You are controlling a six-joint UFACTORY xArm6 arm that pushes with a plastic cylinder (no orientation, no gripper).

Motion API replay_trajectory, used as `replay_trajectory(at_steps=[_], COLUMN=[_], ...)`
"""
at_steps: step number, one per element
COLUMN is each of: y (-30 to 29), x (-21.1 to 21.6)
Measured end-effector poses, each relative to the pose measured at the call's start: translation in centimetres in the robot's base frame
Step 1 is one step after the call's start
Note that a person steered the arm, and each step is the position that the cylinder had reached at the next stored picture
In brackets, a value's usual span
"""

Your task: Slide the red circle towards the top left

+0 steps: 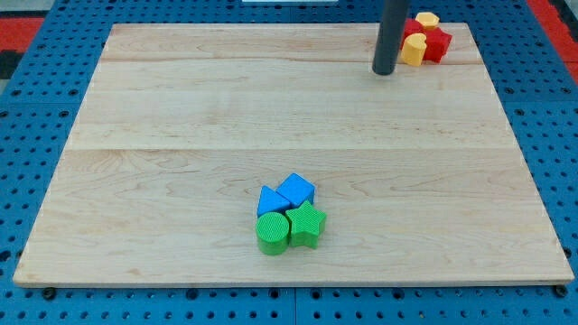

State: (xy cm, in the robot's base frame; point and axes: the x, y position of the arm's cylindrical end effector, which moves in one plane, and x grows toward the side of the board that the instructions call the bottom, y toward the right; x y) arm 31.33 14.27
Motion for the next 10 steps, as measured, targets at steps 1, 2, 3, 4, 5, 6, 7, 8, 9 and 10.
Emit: replay_trajectory(at_steps=[1,2,3,4,5,6,7,8,9,10], y=[8.1,15.5,15.7,15.7,14.2,9.8,7.2,4.4,3.4,3.2], x=[0.2,-1.5,-11.0,-12.2,-12.2,-12.2,-12.2,-11.1,-9.4,-6.8])
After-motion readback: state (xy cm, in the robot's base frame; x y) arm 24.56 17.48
